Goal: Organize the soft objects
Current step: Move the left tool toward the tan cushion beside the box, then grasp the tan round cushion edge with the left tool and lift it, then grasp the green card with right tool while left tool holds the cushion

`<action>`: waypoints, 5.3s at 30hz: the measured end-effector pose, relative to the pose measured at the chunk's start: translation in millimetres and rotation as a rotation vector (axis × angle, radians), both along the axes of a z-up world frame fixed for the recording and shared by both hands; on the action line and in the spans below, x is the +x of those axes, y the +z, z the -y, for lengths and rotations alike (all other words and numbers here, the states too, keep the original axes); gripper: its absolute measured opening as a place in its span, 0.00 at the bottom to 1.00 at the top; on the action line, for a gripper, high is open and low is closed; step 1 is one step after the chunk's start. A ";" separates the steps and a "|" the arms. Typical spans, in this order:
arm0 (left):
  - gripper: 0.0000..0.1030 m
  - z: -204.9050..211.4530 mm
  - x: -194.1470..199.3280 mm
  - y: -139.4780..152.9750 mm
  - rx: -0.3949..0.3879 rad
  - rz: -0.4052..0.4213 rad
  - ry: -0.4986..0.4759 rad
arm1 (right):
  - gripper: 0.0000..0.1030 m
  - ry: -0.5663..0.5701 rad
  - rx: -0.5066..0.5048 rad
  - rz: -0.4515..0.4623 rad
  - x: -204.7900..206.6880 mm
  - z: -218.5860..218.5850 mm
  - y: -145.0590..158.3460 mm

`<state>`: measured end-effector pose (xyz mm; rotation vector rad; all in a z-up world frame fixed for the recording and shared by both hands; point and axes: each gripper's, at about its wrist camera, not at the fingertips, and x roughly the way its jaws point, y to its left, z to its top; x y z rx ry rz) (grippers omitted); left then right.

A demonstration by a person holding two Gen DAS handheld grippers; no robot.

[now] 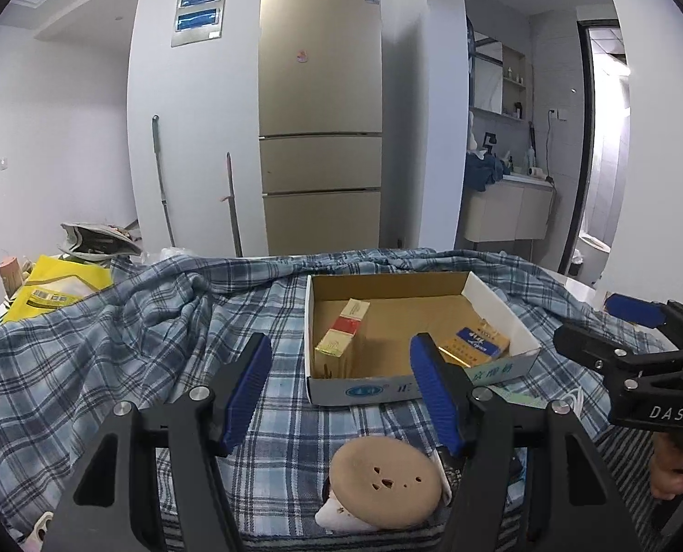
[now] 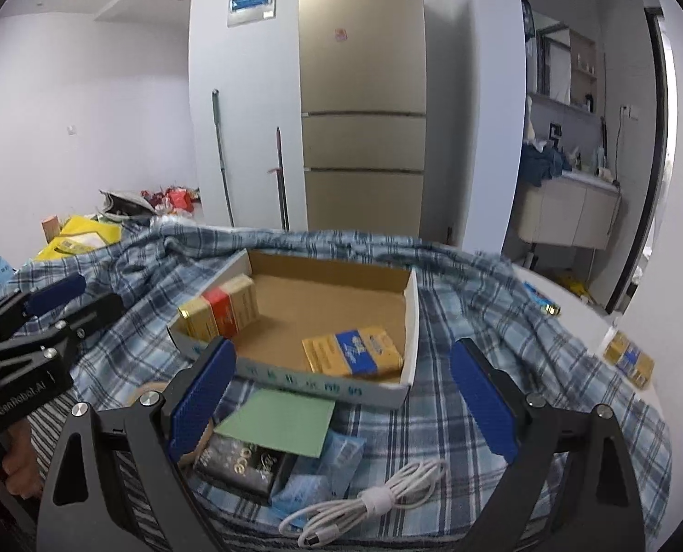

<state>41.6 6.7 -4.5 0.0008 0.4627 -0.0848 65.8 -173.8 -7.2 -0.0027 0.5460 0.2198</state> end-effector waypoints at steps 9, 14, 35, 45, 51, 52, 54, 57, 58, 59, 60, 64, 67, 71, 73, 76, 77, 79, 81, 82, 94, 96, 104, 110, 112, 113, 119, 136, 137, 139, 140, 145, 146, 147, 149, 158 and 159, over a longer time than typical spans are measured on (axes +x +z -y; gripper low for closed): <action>0.63 -4.7 11.3 -20.8 -0.002 -0.070 -0.016 | 0.91 -0.004 -0.004 -0.045 7.4 2.6 -18.1; 0.86 -5.4 10.5 -21.4 -0.011 -0.067 -0.016 | 0.91 -0.001 -0.003 -0.048 9.0 3.2 -18.5; 0.88 10.2 28.5 -53.9 0.032 -0.387 -0.143 | 0.91 0.003 0.027 -0.074 11.9 9.4 -25.2; 0.88 34.9 24.0 -72.9 0.139 -0.490 -0.237 | 0.91 0.010 0.033 -0.088 12.1 11.7 -29.2; 0.88 40.1 31.8 -83.3 0.181 -0.536 -0.229 | 0.91 0.017 0.034 -0.088 10.3 11.8 -29.6; 0.88 39.2 33.0 -83.7 0.178 -0.538 -0.223 | 0.91 0.018 0.033 -0.087 10.0 11.9 -29.5; 0.88 36.3 34.1 -83.8 0.165 -0.539 -0.211 | 0.91 0.020 0.035 -0.088 9.6 12.1 -29.6; 0.76 34.8 31.6 -81.8 0.162 -0.524 -0.206 | 0.91 0.021 0.037 -0.090 9.3 12.5 -29.6; 0.74 34.7 29.9 -80.4 0.166 -0.513 -0.204 | 0.91 0.021 0.037 -0.090 9.0 12.8 -29.5; 0.73 34.7 28.5 -78.6 0.166 -0.504 -0.204 | 0.91 0.020 0.037 -0.090 9.0 12.8 -29.5; 0.71 34.4 26.4 -76.0 0.161 -0.490 -0.211 | 0.91 0.019 0.037 -0.090 9.0 12.8 -29.1; 0.42 26.2 24.2 -63.7 0.109 -0.436 -0.209 | 0.91 0.010 0.043 -0.092 9.8 13.9 -25.3; 0.42 19.9 23.5 -57.1 0.080 -0.416 -0.211 | 0.91 0.016 0.057 -0.114 13.1 13.3 -20.8; 0.53 21.2 25.1 -59.8 0.085 -0.438 -0.222 | 0.91 0.020 0.056 -0.134 15.6 9.4 -14.4; 0.61 20.8 25.4 -60.9 0.078 -0.442 -0.220 | 0.91 0.021 0.050 -0.132 15.5 6.8 -10.3; 0.61 21.6 25.4 -61.3 0.095 -0.442 -0.211 | 0.91 0.023 0.045 -0.118 14.3 4.3 -4.4; 0.61 22.6 26.6 -63.4 0.119 -0.455 -0.205 | 0.91 0.025 0.046 -0.117 13.9 4.1 -3.2; 0.61 21.1 28.2 -65.8 0.122 -0.472 -0.199 | 0.91 0.027 0.050 -0.120 13.6 4.1 -2.8; 0.61 14.9 30.6 -66.0 0.073 -0.487 -0.208 | 0.91 0.030 0.045 -0.125 13.5 3.9 -4.0; 0.61 11.7 31.8 -65.2 0.044 -0.491 -0.214 | 0.91 0.032 0.040 -0.126 13.3 3.8 -4.9; 0.61 1.7 51.4 -49.5 -0.039 -0.513 -0.191 | 0.91 0.019 0.165 -0.161 20.7 24.8 -17.0; 0.53 1.1 56.8 -46.4 -0.039 -0.516 -0.168 | 0.91 0.019 0.168 -0.161 20.5 25.7 -18.5; 0.32 18.2 71.1 -44.9 0.017 -0.530 -0.164 | 0.91 0.025 0.151 -0.158 19.2 26.9 -19.7; 0.32 35.4 68.6 -52.6 0.110 -0.446 -0.163 | 0.91 0.031 0.151 -0.168 18.2 25.5 -24.2; 0.23 37.7 63.6 -53.4 0.127 -0.424 -0.166 | 0.91 0.020 0.136 -0.171 18.0 23.7 -27.5; 0.16 37.6 60.0 -52.7 0.132 -0.415 -0.165 | 0.91 0.021 0.130 -0.177 18.4 22.1 -29.6; 0.10 27.6 37.8 -42.3 0.108 -0.400 -0.229 | 0.91 0.030 0.099 -0.192 20.7 16.4 -32.4; 0.10 39.5 28.0 -44.1 0.164 -0.397 -0.279 | 0.91 0.037 0.096 -0.197 17.5 13.5 -37.3; 0.10 39.7 30.1 -44.2 0.163 -0.394 -0.277 | 0.91 0.038 0.096 -0.199 17.6 13.7 -38.0; 0.11 40.6 33.3 -45.5 0.164 -0.393 -0.273 | 0.91 0.044 0.102 -0.204 17.6 14.2 -38.9; 0.11 41.9 34.7 -45.9 0.174 -0.381 -0.266 | 0.91 0.047 0.105 -0.206 17.6 14.5 -39.1; 0.13 39.5 43.6 -50.7 0.183 -0.361 -0.240 | 0.91 0.055 0.103 -0.207 16.7 13.3 -39.4; 0.14 37.0 47.1 -53.9 0.178 -0.370 -0.232 | 0.91 0.055 0.101 -0.208 16.5 13.3 -39.5; 0.15 35.5 49.4 -56.1 0.176 -0.375 -0.225 | 0.91 0.056 0.100 -0.209 16.6 13.0 -39.9; 0.16 32.1 52.9 -61.8 0.164 -0.385 -0.229 | 0.91 0.055 0.093 -0.214 17.5 11.9 -41.1; 0.10 29.0 37.2 -54.0 0.133 -0.298 -0.242 | 0.91 0.055 0.085 -0.223 17.2 9.2 -39.3; 0.10 25.8 32.4 -48.1 0.109 -0.261 -0.239 | 0.91 0.058 0.089 -0.234 18.8 8.7 -38.9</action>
